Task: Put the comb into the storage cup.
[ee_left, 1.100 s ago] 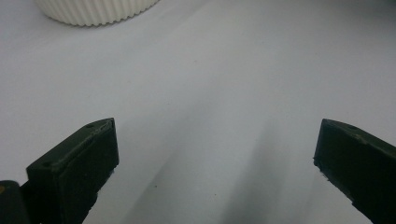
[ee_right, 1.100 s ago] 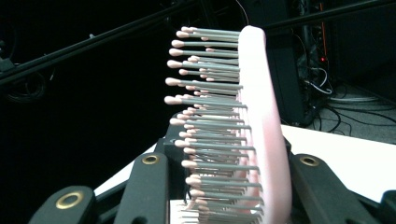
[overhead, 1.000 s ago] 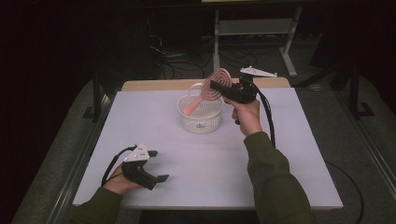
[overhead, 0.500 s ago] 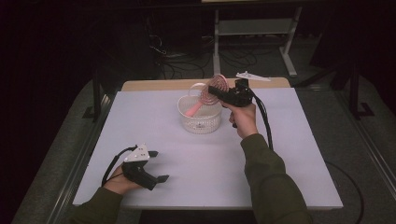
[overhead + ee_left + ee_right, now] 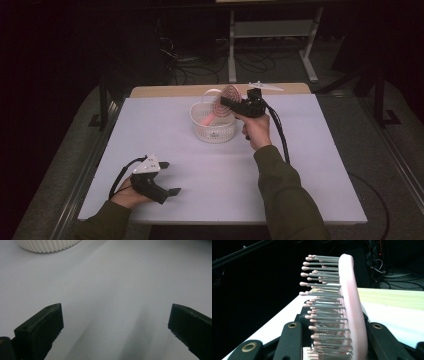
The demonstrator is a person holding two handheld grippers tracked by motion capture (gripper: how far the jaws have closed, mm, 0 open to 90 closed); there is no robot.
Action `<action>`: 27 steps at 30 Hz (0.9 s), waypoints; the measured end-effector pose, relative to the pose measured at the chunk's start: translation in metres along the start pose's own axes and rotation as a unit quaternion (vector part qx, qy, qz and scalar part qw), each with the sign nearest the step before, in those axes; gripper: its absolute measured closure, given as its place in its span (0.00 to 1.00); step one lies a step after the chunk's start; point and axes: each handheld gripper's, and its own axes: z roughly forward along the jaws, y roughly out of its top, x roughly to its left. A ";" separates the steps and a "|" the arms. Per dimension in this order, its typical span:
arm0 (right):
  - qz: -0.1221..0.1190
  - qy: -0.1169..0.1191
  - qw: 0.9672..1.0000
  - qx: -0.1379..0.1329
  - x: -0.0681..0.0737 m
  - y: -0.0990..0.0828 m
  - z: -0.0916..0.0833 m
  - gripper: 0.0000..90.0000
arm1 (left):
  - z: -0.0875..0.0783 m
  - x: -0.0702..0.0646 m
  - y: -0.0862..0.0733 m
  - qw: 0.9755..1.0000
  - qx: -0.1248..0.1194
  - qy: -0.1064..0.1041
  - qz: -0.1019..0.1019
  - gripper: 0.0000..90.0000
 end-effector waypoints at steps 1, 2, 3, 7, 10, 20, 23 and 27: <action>0.000 0.000 1.000 0.000 0.000 0.000 0.000 0.70 | 0.000 0.000 0.000 1.000 0.000 0.000 0.000 0.00; 0.000 0.000 1.000 0.001 -0.001 -0.001 0.001 0.70 | 0.000 0.000 0.000 1.000 0.000 0.000 0.000 0.00; 0.001 -0.001 1.000 0.001 -0.001 -0.001 0.002 0.70 | 0.000 0.000 0.000 1.000 0.000 0.000 0.000 0.00; 0.002 -0.001 1.000 0.002 -0.001 -0.002 0.004 0.70 | 0.000 0.000 0.000 1.000 0.000 -0.001 0.000 0.00; 0.000 -0.003 1.000 0.008 0.000 -0.004 0.006 0.69 | 0.000 0.000 0.000 1.000 0.000 -0.002 0.001 0.00; 0.004 -0.003 1.000 0.013 -0.003 -0.006 0.006 0.69 | 0.000 -0.001 0.000 1.000 0.001 -0.003 0.000 0.00; 0.006 -0.004 1.000 0.015 -0.005 -0.006 0.005 0.69 | 0.001 -0.001 0.000 1.000 0.001 -0.003 0.000 0.00; 0.008 -0.006 1.000 0.017 -0.008 -0.006 0.005 0.68 | 0.001 -0.001 0.000 1.000 0.000 -0.004 0.000 0.00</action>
